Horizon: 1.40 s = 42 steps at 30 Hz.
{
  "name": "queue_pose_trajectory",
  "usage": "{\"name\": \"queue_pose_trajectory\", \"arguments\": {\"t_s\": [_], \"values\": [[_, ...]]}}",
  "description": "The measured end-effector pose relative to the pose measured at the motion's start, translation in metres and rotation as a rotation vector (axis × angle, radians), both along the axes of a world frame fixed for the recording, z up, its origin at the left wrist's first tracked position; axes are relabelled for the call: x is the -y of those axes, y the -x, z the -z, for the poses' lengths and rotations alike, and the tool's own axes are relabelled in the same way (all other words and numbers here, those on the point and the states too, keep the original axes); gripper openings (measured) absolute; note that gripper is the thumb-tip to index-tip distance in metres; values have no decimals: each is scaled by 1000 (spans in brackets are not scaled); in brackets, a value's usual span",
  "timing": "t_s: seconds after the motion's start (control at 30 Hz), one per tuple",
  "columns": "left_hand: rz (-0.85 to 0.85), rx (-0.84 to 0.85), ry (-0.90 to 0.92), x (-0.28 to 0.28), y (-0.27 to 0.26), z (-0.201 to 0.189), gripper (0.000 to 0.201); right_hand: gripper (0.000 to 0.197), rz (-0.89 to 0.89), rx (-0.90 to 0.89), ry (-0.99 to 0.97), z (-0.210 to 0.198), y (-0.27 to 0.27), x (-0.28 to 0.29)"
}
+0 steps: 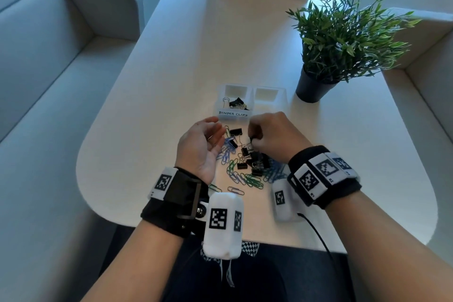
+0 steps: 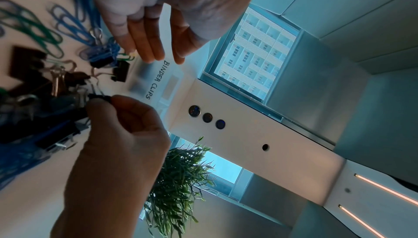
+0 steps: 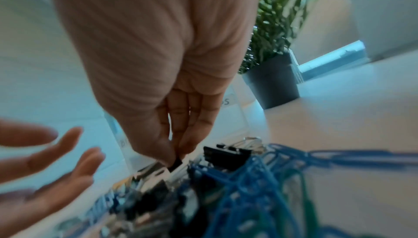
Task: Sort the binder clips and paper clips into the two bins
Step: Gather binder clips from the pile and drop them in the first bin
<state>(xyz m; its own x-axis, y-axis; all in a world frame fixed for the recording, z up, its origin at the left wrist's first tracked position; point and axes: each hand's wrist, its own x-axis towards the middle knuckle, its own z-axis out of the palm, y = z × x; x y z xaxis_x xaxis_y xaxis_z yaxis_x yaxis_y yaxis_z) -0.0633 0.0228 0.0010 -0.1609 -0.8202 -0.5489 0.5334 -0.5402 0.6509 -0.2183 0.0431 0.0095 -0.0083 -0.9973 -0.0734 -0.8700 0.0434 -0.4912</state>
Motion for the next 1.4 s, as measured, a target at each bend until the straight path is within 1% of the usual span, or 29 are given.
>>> {"name": "queue_pose_trajectory", "arguments": {"t_s": [0.1,0.13,0.2,0.27,0.3,0.37,0.43,0.5,0.53,0.6,0.67,0.73,0.83,0.93,1.03,1.1,1.13,1.2,1.27,1.33,1.4], "values": [[3,-23,-15,1,0,3,15,8,109,152,114,-5,1,0],[15,-46,-27,1,1,5,16,7,119,212,135,-8,-2,1],[59,-126,-66,2,3,7,24,8,85,321,114,-14,-10,2],[96,-218,-115,2,3,7,33,11,66,374,80,-16,-16,5],[90,-259,-142,3,1,7,36,13,74,365,92,-16,-17,6],[36,-308,-185,4,-3,10,39,16,79,243,133,-13,-19,10],[-24,-304,-184,5,-8,12,36,26,1,52,105,-8,-23,11],[-60,-281,-156,6,-12,14,34,37,-124,-145,47,-1,-30,10],[-65,-272,-146,7,-14,14,34,38,-162,-213,32,2,-32,10],[-59,-254,-136,7,-16,13,34,32,-166,-260,39,5,-33,9],[-58,-239,-132,8,-17,12,33,21,-129,-263,25,6,-31,9],[-59,-232,-129,8,-18,12,33,16,-85,-216,-26,3,-27,7],[-49,-223,-128,7,-19,14,31,16,5,-56,-72,-5,-19,6],[-42,-224,-130,6,-19,16,29,16,67,84,-63,-19,-11,7],[-8,-247,-130,4,-15,15,28,15,45,226,-20,-28,-18,7],[44,-276,-127,2,-11,13,30,22,16,319,-20,-28,-27,7],[58,-294,-128,1,-10,12,31,25,20,337,-8,-26,-29,7],[33,-334,-148,2,-12,11,34,26,55,290,40,-21,-30,7],[-6,-351,-173,5,-16,12,35,21,54,170,38,-16,-28,4],[-30,-359,-189,6,-21,11,36,22,-5,53,-20,-8,-30,0],[-40,-364,-196,7,-24,11,36,23,-58,-11,-42,-1,-34,-3]]}}
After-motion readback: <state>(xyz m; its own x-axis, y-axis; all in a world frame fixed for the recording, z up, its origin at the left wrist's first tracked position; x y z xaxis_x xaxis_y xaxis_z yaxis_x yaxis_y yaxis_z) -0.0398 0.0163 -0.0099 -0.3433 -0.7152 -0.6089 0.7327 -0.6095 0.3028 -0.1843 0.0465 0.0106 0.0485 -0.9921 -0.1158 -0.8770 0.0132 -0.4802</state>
